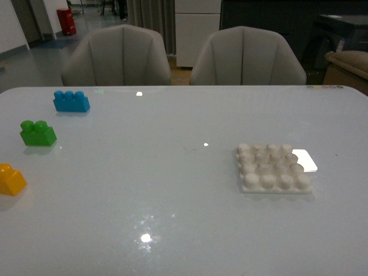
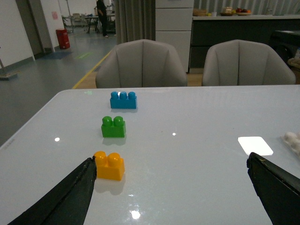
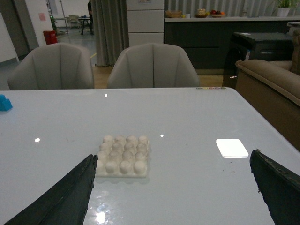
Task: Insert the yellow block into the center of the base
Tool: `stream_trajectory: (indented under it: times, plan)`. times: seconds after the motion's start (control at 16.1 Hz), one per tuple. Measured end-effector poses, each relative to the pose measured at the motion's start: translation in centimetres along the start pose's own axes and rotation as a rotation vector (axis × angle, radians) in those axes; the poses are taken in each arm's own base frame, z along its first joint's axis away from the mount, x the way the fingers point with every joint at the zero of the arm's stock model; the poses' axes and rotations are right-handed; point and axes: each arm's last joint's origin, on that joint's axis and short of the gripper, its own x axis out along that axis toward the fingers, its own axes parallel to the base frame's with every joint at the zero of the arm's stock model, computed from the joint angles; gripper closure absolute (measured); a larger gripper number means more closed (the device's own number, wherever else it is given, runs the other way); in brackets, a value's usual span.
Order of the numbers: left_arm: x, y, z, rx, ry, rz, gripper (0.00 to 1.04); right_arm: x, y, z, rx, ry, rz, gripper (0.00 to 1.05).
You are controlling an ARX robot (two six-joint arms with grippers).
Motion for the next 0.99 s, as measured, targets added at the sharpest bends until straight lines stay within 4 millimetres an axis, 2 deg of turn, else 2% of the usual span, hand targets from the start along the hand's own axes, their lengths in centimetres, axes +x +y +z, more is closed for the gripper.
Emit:
stream_trajectory:
  times: [0.74,0.87,0.99]
  plan:
    - [0.0,0.0,0.0,0.0,0.0,0.0,0.07,0.0,0.0,0.0,0.0,0.0,0.0,0.06]
    - [0.0,0.0,0.0,0.0,0.0,0.0,0.07,0.4,0.2,0.1,-0.046,0.047,-0.082,0.06]
    - [0.0,0.0,0.0,0.0,0.0,0.0,0.07,2.9,-0.2,3.4,-0.118,0.003,-0.187,0.06]
